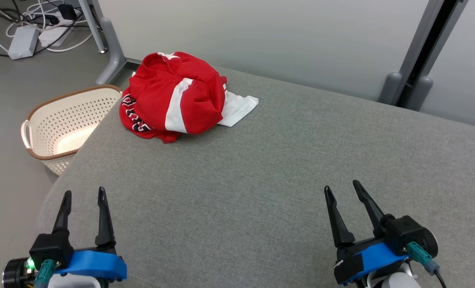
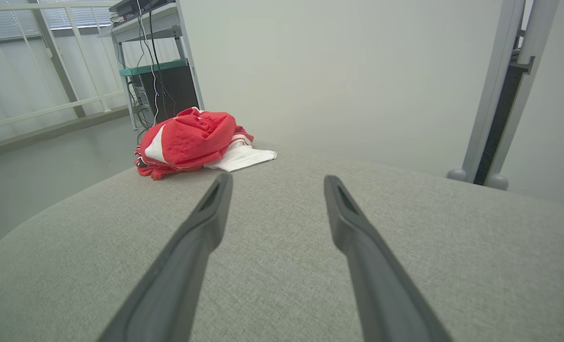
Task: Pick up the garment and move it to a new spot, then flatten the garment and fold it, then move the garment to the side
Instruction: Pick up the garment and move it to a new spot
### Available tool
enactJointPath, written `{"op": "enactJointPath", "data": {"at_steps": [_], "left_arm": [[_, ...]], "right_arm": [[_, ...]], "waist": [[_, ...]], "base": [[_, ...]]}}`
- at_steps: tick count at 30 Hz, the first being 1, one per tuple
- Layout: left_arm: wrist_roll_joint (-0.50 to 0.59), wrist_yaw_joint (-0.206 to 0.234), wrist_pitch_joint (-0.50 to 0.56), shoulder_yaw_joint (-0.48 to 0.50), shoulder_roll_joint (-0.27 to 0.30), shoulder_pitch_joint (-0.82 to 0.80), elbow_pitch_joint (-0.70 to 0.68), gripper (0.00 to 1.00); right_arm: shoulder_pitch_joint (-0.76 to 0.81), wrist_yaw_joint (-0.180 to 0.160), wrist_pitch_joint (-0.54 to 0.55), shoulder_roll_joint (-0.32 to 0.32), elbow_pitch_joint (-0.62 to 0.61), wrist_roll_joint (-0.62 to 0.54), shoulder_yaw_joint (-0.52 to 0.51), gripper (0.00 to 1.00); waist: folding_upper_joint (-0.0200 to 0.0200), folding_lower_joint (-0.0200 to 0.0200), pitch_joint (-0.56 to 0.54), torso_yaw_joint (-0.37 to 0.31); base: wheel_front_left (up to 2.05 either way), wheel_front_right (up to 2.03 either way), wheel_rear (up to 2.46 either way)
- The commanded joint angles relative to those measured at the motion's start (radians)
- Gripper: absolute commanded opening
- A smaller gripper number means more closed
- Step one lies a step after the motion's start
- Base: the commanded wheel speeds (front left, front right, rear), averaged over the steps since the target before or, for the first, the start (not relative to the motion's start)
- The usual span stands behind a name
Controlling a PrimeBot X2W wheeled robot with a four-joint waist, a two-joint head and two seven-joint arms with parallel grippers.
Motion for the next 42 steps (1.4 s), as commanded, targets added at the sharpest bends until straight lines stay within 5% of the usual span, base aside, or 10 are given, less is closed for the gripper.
{"op": "enactJointPath", "data": {"at_steps": [1, 13, 24, 32, 42], "left_arm": [[-0.001, -0.009, -0.003, 0.002, 0.007, -0.026, -0.002, 1.0], [-0.005, -0.061, -0.003, 0.033, 0.091, -0.344, 0.055, 1.0], [-0.015, -0.096, 0.019, 0.039, 0.203, -0.662, 0.257, 1.0], [-0.022, -0.104, 0.1, 0.027, 0.246, -0.794, 0.457, 1.0], [-0.068, -0.124, 0.25, 0.015, 0.231, -0.817, 0.681, 1.0]], "right_arm": [[-0.017, 0.0, -0.005, -0.001, -0.001, -0.01, 0.005, 1.0], [-0.081, 0.0, -0.005, -0.013, -0.032, -0.066, -0.001, 1.0], [-0.156, 0.0, -0.003, -0.04, -0.098, -0.105, -0.03, 1.0], [-0.177, 0.0, -0.003, -0.049, -0.142, -0.129, -0.063, 1.0], [-0.186, 0.0, -0.003, -0.056, -0.157, -0.139, -0.076, 1.0]], "waist": [[0.0, 0.0, 0.008, -0.013], [0.0, 0.0, 0.132, -0.143], [0.0, 0.0, 0.308, -0.264], [0.0, 0.0, 0.384, -0.3], [0.0, 0.0, 0.416, -0.297]], "base": [[0.0, 0.0, 0.0], [0.0, 0.0, 0.0], [0.0, 0.0, 0.0], [0.0, 0.0, 0.0], [0.0, 0.0, 0.0]]}}
